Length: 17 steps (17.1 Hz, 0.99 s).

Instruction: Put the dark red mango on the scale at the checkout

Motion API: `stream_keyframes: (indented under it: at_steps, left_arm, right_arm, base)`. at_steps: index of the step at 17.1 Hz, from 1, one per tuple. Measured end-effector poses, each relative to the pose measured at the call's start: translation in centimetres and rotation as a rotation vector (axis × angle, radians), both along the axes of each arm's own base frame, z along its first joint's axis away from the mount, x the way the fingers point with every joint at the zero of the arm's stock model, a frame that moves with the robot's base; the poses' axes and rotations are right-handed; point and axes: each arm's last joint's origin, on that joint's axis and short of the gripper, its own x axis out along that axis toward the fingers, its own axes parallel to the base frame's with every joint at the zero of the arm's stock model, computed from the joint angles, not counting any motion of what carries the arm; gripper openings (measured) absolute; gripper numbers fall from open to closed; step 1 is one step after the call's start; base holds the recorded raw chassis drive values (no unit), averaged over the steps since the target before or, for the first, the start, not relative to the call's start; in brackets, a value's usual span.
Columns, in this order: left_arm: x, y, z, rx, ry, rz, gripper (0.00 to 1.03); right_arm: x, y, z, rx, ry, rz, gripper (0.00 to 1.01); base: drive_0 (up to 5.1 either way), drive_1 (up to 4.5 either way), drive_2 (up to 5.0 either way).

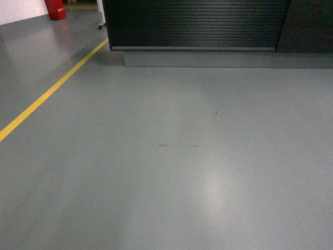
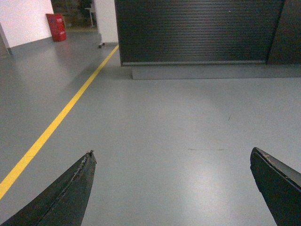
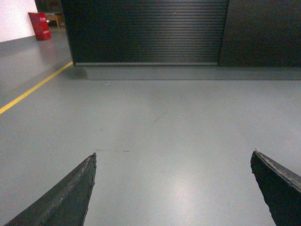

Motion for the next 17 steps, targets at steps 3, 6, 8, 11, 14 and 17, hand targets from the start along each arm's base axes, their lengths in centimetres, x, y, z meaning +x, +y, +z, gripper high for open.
stream_keyframes:
  at_steps: [3,6,8,11,14,17]
  left_arm:
    - [0.00,0.00,0.00,0.000,0.000,0.000,0.98]
    - [0.00,0.00,0.00,0.000,0.000,0.000,0.98]
    - [0.00,0.00,0.00,0.000,0.000,0.000,0.98]
    - [0.00,0.00,0.00,0.000,0.000,0.000,0.98]
    - [0.00,0.00,0.03,0.000,-0.003,0.000,0.98]
    - [0.00,0.00,0.00,0.000,0.000,0.000,0.98]
  right_arm:
    - [0.00,0.00,0.00,0.000,0.000,0.000,0.98]
    - [0.00,0.00,0.00,0.000,0.000,0.000,0.98]
    - [0.00,0.00,0.00,0.000,0.000,0.000,0.98]
    - [0.00,0.00,0.00,0.000,0.000,0.000,0.98]
    - [0.00,0.00,0.03,0.000,-0.003,0.000,0.98]
    - [0.00,0.00,0.01,0.000,-0.001,0.000,0.98]
  base:
    - [0.0,0.00,0.0]
    - [0.0,0.00,0.0]
    - [0.0,0.00,0.0]
    - [0.0,0.00,0.0]
    - [0.0,2.89,-2.9]
    - [0.1,4.38,-4.2]
